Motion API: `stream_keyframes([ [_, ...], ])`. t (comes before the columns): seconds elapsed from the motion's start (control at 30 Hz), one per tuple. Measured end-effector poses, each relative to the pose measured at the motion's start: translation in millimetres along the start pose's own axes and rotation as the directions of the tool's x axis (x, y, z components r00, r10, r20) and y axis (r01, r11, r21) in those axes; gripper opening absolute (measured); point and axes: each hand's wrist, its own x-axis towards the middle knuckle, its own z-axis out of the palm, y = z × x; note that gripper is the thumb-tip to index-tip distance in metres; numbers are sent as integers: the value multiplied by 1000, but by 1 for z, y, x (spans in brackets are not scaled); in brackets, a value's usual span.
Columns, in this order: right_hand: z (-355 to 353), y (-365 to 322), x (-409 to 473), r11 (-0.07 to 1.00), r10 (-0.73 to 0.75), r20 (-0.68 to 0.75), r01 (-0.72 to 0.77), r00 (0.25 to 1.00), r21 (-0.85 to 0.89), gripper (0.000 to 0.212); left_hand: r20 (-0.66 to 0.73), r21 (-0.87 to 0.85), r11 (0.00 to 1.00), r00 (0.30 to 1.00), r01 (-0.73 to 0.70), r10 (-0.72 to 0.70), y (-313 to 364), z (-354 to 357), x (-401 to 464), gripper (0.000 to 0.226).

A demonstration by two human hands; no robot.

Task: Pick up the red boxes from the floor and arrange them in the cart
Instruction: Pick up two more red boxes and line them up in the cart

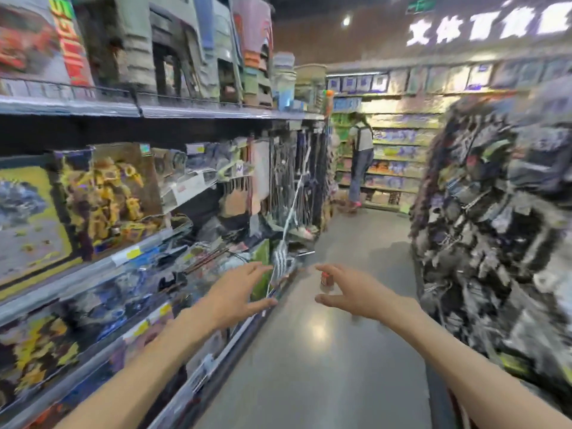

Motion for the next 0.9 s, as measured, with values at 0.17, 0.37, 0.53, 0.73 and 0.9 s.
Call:
stream_keyframes([
  [0.17, -25, 90, 16, 993, 118, -39, -118, 992, 16, 76, 1, -24, 999, 999, -42, 42, 17, 32, 91, 84],
  [0.37, -33, 181, 55, 982, 189, -98, -189, 977, 7, 83, 7, -39, 996, 997, -81, 82, 9, 68, 203, 85],
  [0.53, -31, 249, 112, 966, 251, -116, -256, 961, -28, 84, 39, -56, 991, 991, -123, 125, -22, 116, 303, 87],
  [0.73, -31, 329, 207, 949, 300, -147, -311, 942, -55, 85, 33, -60, 976, 977, -208, 211, -77, 158, 435, 84],
  [0.9, -34, 392, 285, 928, 355, -181, -369, 917, -50, 86, 44, -41, 963, 962, -268, 270, -118, 181, 548, 82],
])
